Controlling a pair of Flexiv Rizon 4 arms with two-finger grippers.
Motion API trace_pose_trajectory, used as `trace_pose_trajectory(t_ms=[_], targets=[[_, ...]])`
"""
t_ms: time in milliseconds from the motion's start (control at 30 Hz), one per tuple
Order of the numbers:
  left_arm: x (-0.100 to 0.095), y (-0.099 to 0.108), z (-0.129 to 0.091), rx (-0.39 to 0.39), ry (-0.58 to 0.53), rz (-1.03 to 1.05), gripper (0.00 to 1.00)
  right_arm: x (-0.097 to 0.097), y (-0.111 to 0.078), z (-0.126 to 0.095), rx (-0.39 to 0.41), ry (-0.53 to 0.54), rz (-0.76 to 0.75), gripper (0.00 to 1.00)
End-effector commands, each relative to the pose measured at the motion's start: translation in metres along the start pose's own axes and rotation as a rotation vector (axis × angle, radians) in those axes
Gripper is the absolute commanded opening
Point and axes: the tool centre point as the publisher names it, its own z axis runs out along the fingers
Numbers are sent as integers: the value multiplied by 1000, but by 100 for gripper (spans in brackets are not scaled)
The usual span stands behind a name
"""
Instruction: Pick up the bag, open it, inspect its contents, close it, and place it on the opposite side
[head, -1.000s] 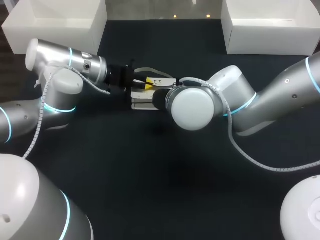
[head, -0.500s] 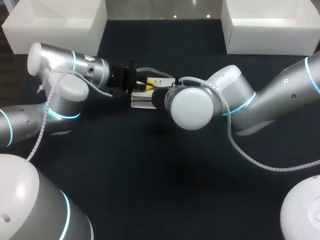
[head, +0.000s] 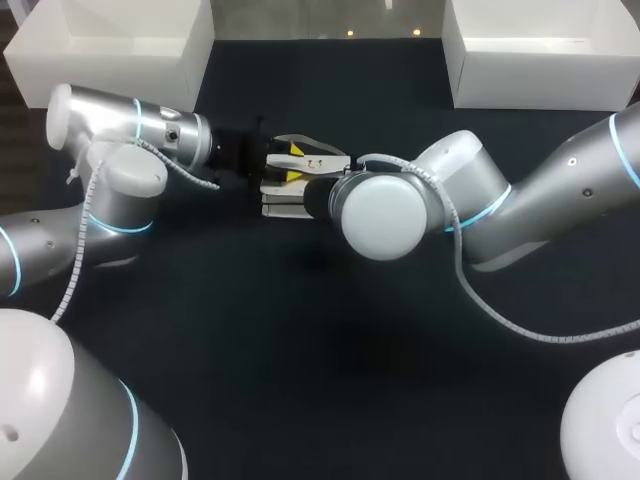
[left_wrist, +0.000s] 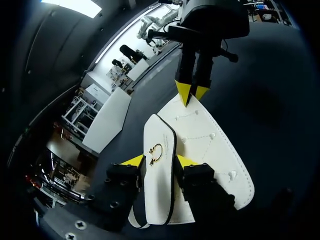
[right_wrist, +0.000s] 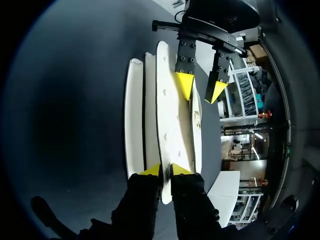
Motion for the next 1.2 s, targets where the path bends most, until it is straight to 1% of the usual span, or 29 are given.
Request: trace_pose_trajectory(t_ms=[33, 200, 367, 533, 633, 700, 867, 900, 933, 1200], targets=[[-1, -7, -15, 4, -18, -6, 100, -4, -1, -7, -2, 5, -2, 100], [-8, -14, -35, 22, -28, -45, 100, -17, 0, -19, -30, 55, -25, 100], [-15, -15, -53, 4, -11, -126, 100, -36, -3, -28, -36, 135, -62, 100], [-16, -12, -73, -52, 29, -239, 100, -56, -10, -34, -51, 235, -58, 100], [-13, -10, -83, -90, 65, -302, 100, -66, -12, -36, -50, 271, -54, 100], [-9, -10, -90, -91, 101, -345, 100, -72, -14, -37, -48, 303, -48, 100], [-2, -12, -102, -139, 158, -407, 100, -80, -18, -36, -46, 398, -16, 100], [-1, -13, -104, -162, 170, -405, 100, -82, -19, -35, -40, 408, -8, 100], [0, -13, -105, -205, 176, -386, 100, -83, -20, -34, -29, 415, -8, 100], [0, -13, -105, -205, 176, -386, 100, -83, -20, -34, -29, 415, -8, 100]])
